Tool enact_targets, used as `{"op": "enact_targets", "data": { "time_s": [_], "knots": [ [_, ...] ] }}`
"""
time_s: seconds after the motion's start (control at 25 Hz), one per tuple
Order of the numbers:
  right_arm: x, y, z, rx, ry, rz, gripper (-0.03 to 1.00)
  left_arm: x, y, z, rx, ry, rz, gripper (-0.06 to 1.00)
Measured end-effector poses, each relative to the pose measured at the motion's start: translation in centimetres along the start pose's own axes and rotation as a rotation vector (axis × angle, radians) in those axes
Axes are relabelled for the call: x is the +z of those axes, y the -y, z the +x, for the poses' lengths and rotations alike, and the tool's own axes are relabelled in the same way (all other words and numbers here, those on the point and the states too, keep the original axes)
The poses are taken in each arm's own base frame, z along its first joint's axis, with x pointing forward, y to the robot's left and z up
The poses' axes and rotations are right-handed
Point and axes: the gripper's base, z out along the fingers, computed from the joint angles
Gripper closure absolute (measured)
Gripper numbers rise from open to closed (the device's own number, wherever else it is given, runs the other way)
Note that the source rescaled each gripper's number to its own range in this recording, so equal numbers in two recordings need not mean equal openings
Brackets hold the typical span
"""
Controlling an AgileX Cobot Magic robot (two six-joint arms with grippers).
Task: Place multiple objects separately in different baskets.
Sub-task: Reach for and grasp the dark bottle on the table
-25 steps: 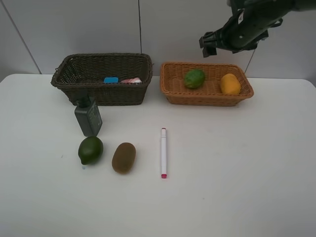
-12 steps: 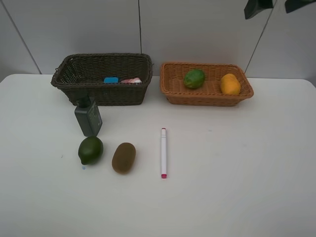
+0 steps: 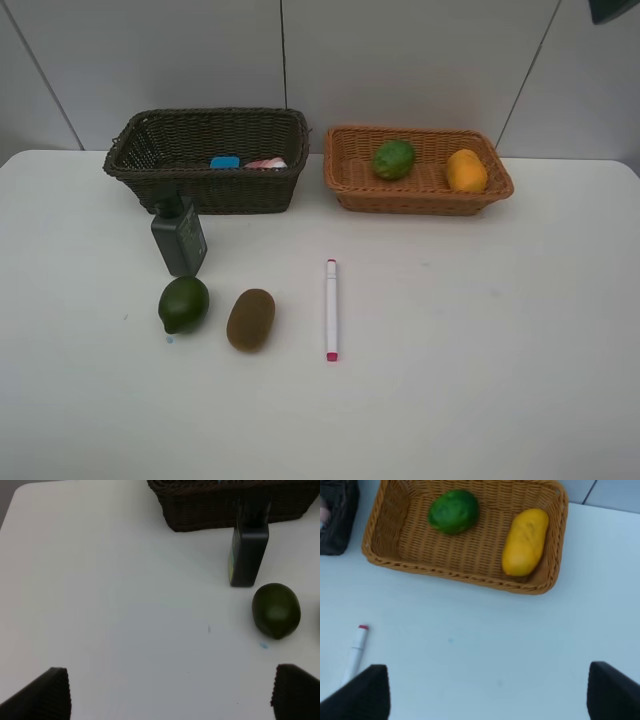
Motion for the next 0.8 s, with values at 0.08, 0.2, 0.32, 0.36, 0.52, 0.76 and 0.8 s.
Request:
{"op": "enact_targets", "data": {
  "time_s": [0.08,0.2,0.32,0.36,0.52,0.76,0.8],
  "knots": [
    [-1.2,0.3,1.1,-0.004,0.023,-0.002,-0.01,0.0,0.0,0.0,0.0,0.0,0.0,-0.06],
    [-2.5,0.6,3.0,-0.002,0.043,-0.002,-0.01,0.0,0.0,0.0,0.0,0.0,0.0,-0.06],
    [-3.0,0.8,5.0,-0.002,0.041,-0.006,-0.01,0.0,0.0,0.0,0.0,0.0,0.0,-0.06],
    [-2.9,0.8,5.7,-0.002,0.031,-0.012,-0.01,0.0,0.0,0.0,0.0,0.0,0.0,-0.06],
    [-1.8,0.3,8.1,0.016,-0.034,-0.071,-0.01,0.0,0.0,0.0,0.0,0.0,0.0,-0.06],
    [0.0,0.1,10.8,0.018,-0.118,-0.086,-0.01,0.0,0.0,0.0,0.0,0.0,0.0,-0.06],
    [-0.1,0.2,11.4,0.016,-0.116,-0.082,-0.01,0.0,0.0,0.0,0.0,0.0,0.0,-0.06]
  ]
}}
